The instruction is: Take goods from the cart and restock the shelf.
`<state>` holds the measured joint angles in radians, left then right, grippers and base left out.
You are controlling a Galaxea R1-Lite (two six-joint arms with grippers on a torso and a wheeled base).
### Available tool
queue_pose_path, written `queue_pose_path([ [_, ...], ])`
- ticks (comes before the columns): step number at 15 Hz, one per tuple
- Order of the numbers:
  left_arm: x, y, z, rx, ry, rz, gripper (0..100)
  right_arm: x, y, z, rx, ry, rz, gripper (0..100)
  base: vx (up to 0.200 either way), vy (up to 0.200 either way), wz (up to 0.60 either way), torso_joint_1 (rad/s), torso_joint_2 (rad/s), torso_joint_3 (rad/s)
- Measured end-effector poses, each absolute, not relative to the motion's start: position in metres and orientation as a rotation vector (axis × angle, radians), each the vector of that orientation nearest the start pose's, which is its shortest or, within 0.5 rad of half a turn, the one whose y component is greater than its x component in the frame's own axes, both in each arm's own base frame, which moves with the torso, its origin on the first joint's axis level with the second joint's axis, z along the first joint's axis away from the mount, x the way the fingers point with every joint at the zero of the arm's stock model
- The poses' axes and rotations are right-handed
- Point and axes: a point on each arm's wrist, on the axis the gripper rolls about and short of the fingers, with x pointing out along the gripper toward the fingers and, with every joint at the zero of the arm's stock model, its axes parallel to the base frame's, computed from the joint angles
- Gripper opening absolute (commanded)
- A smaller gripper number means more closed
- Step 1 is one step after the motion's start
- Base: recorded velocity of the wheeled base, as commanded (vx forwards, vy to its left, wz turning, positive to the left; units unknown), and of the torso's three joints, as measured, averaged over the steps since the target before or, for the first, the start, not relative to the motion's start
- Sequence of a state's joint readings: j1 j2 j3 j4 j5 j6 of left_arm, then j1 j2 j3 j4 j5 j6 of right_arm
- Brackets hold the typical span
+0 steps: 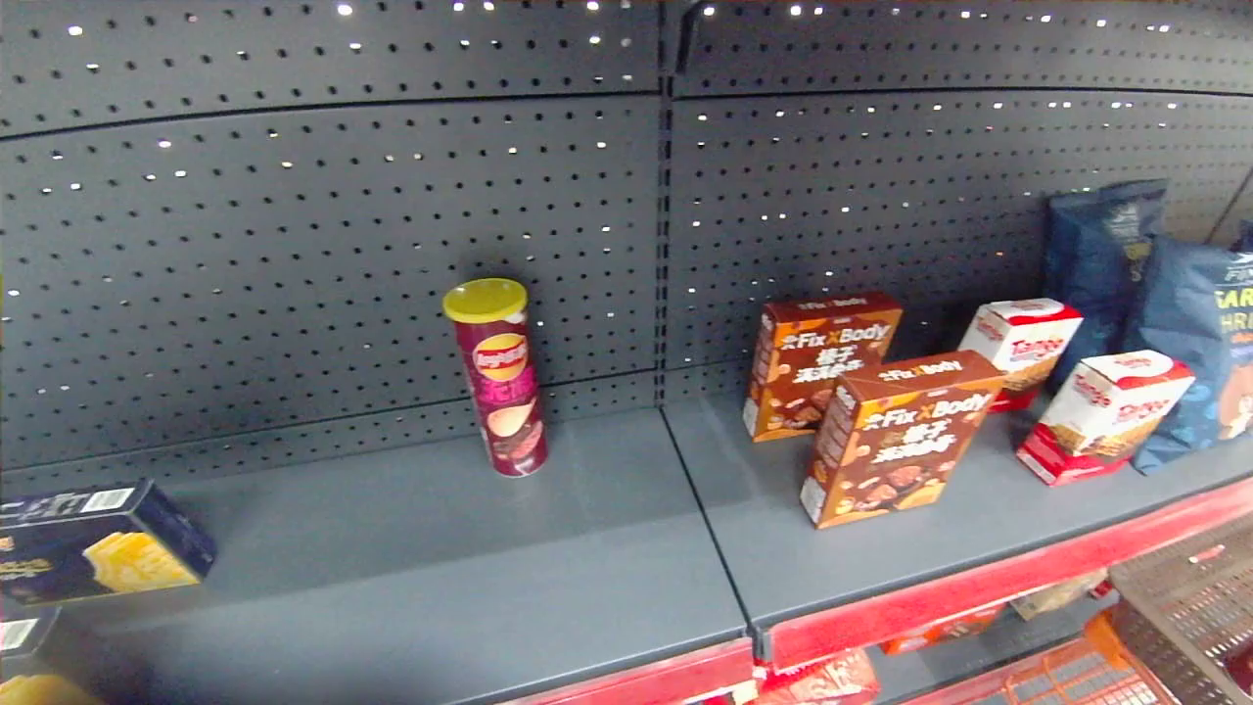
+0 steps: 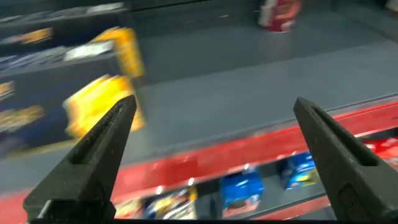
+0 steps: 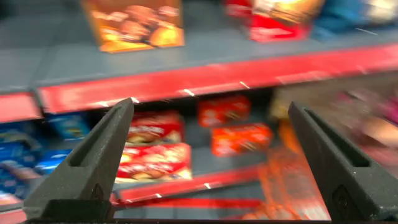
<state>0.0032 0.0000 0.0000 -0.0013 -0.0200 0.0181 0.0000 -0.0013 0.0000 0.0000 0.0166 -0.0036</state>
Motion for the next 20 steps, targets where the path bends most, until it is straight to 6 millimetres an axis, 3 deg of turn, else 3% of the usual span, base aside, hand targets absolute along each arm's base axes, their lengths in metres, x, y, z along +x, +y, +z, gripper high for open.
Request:
queue_pose_path([
  [11,-0.0228,-0.0005,0.0756,0.018,-0.001,-0.018,100,-0.0229,0.0004,0.0755,-0.003,-0.001,0.016,100,0.0,0.0,-0.6,0.001,0.0,0.003],
  [20,-0.0228,-0.0005,0.0756,0.017,-0.001,-0.018,100,-0.0229,0.0004,0.0755,-0.004,-0.001,0.016,100,0.0,0.0,0.0,0.0,0.0,0.0],
])
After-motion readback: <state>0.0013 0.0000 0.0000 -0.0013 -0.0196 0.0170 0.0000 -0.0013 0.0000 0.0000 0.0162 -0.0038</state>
